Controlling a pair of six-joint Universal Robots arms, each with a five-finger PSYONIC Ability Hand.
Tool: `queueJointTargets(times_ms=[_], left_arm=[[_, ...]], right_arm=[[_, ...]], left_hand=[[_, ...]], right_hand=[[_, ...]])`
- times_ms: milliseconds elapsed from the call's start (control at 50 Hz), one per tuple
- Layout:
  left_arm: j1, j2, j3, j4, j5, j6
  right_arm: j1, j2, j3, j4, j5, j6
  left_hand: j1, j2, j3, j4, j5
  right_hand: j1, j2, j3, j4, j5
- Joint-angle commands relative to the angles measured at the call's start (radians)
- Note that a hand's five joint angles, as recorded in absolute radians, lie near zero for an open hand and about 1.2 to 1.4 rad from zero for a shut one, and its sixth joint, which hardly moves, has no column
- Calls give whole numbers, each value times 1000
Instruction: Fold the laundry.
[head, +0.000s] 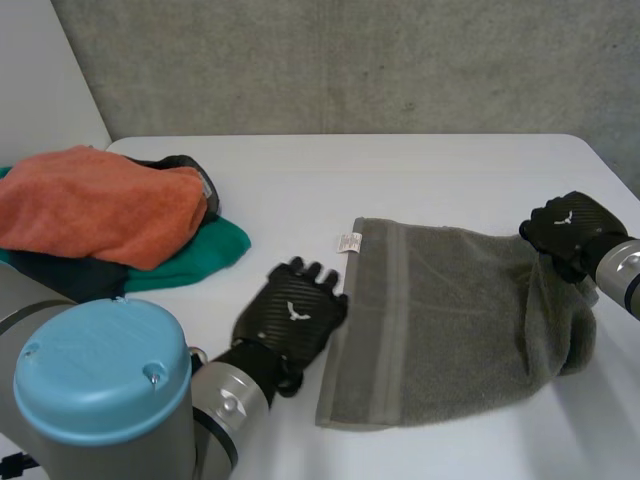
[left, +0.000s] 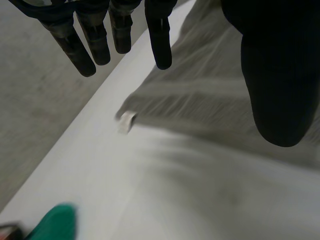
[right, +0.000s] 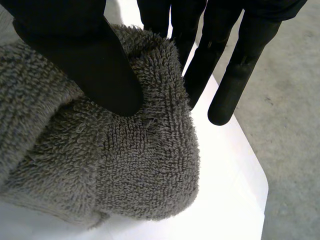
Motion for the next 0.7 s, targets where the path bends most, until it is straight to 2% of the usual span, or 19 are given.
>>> queueJointTargets(times_ms=[20,120,260,400,540,700], left_arm=[[-51,-57,68,-79,105,-91],[-75,-154,137,-140,113,-119],[-74,-244,209,-138,107,-120],[-80,-325,251,-140,98,-106],[-82,-356,263,-125,82,-88],[-83,-381,280,-79,64,-79]], right_arm=[[11,-6,-6,10,23,129],[12,5,-10,29,23,107],[18,11,-11,59,23,83],[28,14,-6,64,23,75],[32,16,-2,66,23,72],[47,13,10,64,23,57]], left_hand=[[-237,-29,-32,-25,-48],[-207,0,-2,5,-18],[-22,185,183,190,167],[31,238,236,243,220],[54,262,259,266,243],[274,482,479,486,463]], right_hand=[[294,228,208,198,245],[294,228,208,198,245],[294,228,208,198,245],[294,228,208,198,245],[294,228,208,198,245],[294,228,208,198,245]])
